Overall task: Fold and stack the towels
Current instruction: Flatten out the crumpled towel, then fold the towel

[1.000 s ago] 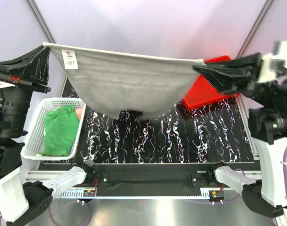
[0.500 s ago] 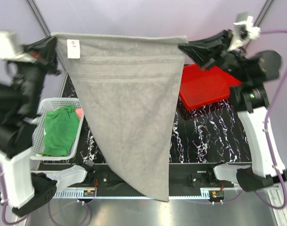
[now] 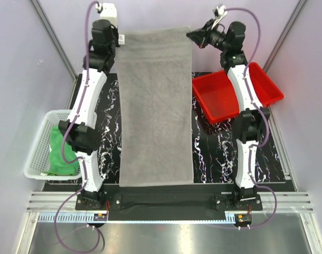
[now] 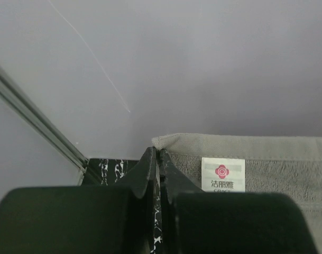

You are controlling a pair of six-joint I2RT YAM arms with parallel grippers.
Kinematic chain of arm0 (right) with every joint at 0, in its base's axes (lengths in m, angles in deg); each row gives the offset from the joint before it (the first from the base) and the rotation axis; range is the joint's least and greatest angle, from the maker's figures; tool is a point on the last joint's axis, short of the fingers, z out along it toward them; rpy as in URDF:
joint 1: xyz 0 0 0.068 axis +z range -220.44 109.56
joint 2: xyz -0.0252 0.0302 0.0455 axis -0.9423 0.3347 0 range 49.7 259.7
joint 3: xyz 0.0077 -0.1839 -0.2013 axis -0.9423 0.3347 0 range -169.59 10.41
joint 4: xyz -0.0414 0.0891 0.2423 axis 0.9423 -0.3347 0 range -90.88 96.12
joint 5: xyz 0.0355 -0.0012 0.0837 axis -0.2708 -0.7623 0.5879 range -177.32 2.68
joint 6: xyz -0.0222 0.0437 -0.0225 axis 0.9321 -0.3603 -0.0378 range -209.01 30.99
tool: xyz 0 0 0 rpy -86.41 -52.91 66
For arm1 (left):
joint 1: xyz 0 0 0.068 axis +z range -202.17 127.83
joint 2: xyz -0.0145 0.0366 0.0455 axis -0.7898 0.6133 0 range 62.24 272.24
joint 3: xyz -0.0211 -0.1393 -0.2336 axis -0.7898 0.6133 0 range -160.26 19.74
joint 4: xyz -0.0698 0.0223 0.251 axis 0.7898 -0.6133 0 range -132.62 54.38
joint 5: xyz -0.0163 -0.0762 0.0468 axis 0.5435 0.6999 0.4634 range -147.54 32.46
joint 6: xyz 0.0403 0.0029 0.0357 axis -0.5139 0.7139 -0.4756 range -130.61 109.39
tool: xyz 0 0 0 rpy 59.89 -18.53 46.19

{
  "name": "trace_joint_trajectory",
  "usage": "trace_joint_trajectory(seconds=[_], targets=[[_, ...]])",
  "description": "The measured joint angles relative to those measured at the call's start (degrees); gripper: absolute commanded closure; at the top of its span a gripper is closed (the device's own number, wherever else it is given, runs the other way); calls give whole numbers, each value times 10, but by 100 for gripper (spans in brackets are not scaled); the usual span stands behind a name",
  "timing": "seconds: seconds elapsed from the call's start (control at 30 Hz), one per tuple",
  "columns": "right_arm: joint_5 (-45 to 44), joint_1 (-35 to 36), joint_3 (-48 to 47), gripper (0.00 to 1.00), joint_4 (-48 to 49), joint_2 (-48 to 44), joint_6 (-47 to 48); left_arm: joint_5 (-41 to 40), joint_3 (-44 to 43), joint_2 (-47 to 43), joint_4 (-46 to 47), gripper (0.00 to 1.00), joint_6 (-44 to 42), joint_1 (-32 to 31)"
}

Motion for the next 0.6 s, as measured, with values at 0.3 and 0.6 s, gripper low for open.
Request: trace_joint_trajectory(seconds=[0.3, 0.6], targets=[[19, -7, 49, 100, 87, 100, -1, 25, 60, 73, 97, 100, -3, 3], [34, -7, 257, 100, 163, 92, 35, 71, 274, 32, 140, 100, 2, 5]])
